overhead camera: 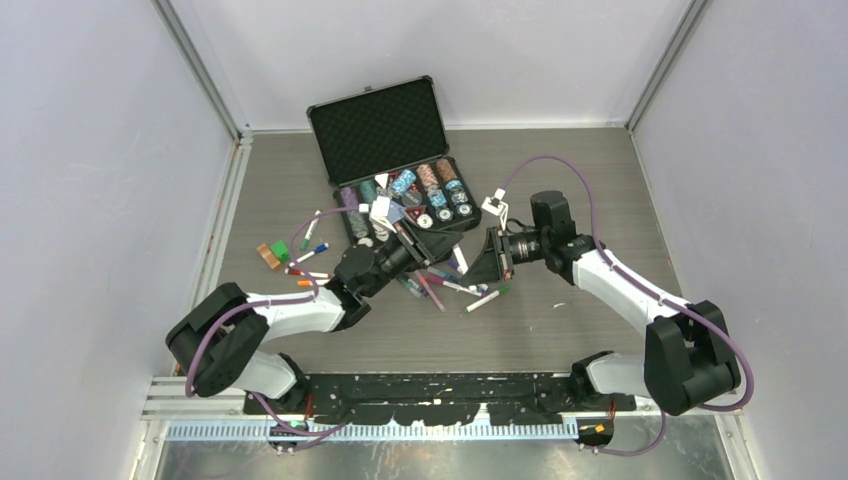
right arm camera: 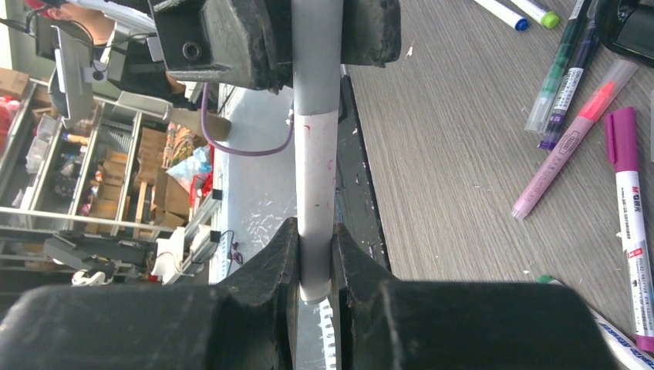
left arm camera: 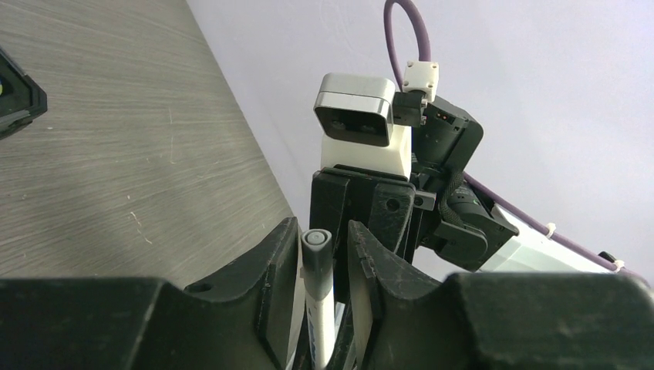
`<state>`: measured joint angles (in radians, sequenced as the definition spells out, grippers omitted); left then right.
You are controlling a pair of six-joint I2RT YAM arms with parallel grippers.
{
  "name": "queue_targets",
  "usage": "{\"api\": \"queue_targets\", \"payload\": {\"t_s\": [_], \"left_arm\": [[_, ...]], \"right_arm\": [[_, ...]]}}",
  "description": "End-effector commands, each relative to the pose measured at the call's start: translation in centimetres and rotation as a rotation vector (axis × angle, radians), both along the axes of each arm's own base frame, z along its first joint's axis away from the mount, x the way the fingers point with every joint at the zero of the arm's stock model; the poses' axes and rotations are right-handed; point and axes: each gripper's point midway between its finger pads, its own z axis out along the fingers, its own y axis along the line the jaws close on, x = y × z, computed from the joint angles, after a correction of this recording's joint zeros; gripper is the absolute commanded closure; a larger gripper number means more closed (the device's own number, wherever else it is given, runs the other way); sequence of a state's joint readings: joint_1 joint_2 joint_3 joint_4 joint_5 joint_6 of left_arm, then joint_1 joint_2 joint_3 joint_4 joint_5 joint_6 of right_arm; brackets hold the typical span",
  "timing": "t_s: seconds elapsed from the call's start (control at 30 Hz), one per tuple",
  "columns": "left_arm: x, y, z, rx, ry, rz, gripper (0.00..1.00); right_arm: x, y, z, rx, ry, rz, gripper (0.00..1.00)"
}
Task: Open the pen caps
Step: Open the pen cap from the pen.
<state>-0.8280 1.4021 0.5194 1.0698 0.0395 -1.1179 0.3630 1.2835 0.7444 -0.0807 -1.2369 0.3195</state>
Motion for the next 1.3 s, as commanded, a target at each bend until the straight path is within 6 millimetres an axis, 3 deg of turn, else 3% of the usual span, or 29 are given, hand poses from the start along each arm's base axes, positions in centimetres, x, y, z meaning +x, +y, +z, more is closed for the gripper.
{"api": "queue_targets", "payload": {"t_s": [0.0, 0.37, 0.47, 0.6, 0.73, 0.87, 1.07, 1.27], "left_arm": [[-0.1, -0.1, 2.5, -0.046, -0.060, -0.015, 0.67], [-0.4, -0.4, 1.7, -0.038, -0.042, -0.041, 0.68], [-0.3, -0.3, 1.9, -0.040, -0.045, -0.036, 0.78], [0.0, -0.1, 2.2, -0.045, -0.046, -0.024, 1.00], [0.4, 0.4, 2.9, -0.051, -0.064, 0.007, 1.00], [2.8, 2.7, 5.4, -0.058, -0.111, 0.079, 1.00], [7.8, 8.4, 9.9, -0.090, -0.179, 0.228, 1.00], [9.6, 10.6, 12.1, -0.113, -0.205, 0.283, 1.00]], "right_arm": [[0.5, 0.4, 1.5, 0.028, -0.067, 0.024, 0.99], [0.5, 0.4, 1.5, 0.027, -0.059, 0.025, 0.99], [0.5, 0.4, 1.5, 0.026, -0.057, 0.026, 1.00], [0.4, 0.4, 1.4, 0.025, -0.052, 0.027, 0.99], [0.3, 0.4, 1.3, 0.027, -0.044, 0.035, 1.00], [-0.6, 1.0, 0.8, 0.024, -0.020, 0.072, 1.00], [-1.8, 1.8, 0.4, 0.016, -0.025, 0.112, 1.00], [-2.0, 1.8, 0.3, 0.015, -0.025, 0.119, 1.00]]}}
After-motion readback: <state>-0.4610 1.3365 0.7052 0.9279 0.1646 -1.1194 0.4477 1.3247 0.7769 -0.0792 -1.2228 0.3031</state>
